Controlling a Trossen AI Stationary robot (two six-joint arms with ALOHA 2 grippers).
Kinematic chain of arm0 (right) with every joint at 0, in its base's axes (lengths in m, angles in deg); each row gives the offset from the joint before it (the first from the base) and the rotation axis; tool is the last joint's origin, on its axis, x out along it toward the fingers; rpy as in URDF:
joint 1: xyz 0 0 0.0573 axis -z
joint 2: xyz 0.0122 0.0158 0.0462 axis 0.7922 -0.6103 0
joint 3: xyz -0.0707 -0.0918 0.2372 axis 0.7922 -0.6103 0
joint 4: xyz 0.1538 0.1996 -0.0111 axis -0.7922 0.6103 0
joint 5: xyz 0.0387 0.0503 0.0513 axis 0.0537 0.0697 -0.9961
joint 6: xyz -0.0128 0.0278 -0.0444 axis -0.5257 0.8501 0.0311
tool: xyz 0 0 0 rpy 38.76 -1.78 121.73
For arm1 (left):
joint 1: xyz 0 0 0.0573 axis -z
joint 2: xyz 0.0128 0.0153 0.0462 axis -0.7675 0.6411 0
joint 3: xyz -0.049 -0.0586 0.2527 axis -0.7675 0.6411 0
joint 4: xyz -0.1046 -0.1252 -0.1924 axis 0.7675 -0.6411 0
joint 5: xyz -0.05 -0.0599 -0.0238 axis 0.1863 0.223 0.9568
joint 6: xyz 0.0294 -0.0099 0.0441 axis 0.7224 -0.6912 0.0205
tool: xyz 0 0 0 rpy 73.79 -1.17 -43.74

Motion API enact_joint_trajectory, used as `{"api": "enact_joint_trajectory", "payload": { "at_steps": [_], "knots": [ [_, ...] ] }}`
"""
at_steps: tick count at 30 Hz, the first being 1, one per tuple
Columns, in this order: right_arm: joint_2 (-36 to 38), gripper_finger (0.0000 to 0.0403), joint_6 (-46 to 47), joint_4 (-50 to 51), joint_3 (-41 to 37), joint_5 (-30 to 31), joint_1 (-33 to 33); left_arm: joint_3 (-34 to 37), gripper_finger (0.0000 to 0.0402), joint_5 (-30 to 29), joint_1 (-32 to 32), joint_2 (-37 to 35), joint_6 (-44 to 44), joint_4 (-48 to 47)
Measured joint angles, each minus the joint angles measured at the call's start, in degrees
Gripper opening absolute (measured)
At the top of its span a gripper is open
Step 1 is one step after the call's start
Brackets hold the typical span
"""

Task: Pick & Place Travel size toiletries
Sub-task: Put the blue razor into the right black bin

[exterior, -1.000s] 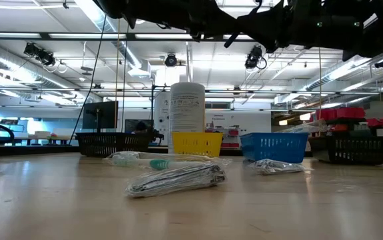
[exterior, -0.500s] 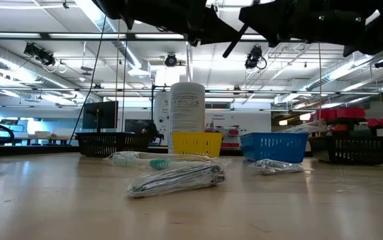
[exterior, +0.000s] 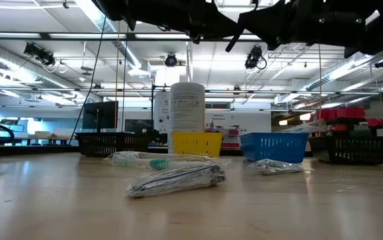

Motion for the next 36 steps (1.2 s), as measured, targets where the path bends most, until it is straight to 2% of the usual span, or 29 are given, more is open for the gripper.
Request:
{"api": "enact_joint_trajectory", "payload": {
  "at_steps": [5, 12, 15, 17, 21, 24, 27, 30, 33, 36],
  "knots": [
    [-0.06, 0.0049, -0.06, 0.04, -0.04, -0.09, 0.00, -0.08, 0.0054, 0.35, 0.03, -0.06, -0.14, -0.87],
    [0.04, 0.0042, -0.44, -0.02, -0.04, 0.26, 0.00, -0.12, 0.0078, 0.33, 0.03, -0.09, -0.91, -1.35],
    [0.97, 0.0041, -0.63, 2.34, -0.04, 3.50, 0.00, -0.12, 0.0090, -1.57, 0.03, -0.09, -2.66, -1.41],
    [2.52, 0.0041, -0.64, 7.16, -0.06, 7.95, 0.00, -0.12, 0.0097, -3.96, 0.03, -0.11, -3.18, -1.68],
    [8.46, 0.0040, 1.04, 24.86, 1.44, 21.38, -0.09, -0.12, 0.0109, -7.56, 0.03, -0.13, -3.57, -3.42],
    [14.36, 0.0040, 10.25, 45.78, 5.87, 27.49, -0.07, -0.12, 0.0114, -7.73, 0.03, -0.13, -3.57, -4.55],
    [19.05, 0.0040, 25.44, 69.05, 11.62, 26.55, -0.06, -0.14, 0.0114, -7.72, 0.05, -0.13, -3.57, -4.56],
    [21.75, 0.0040, 39.16, 88.15, 15.58, 23.83, -0.05, -0.14, 0.0114, -7.74, 0.05, -0.13, -3.57, -4.54],
    [23.43, 0.0040, 49.56, 102.23, 16.99, 20.06, 0.00, -0.16, 0.0114, -7.76, 0.03, -0.13, -3.43, -4.50],
    [23.89, 0.0040, 57.01, 109.77, 16.32, 15.90, 0.00, -0.17, 0.0114, -7.74, 0.05, -0.13, -3.36, -4.51]
  ]
}}
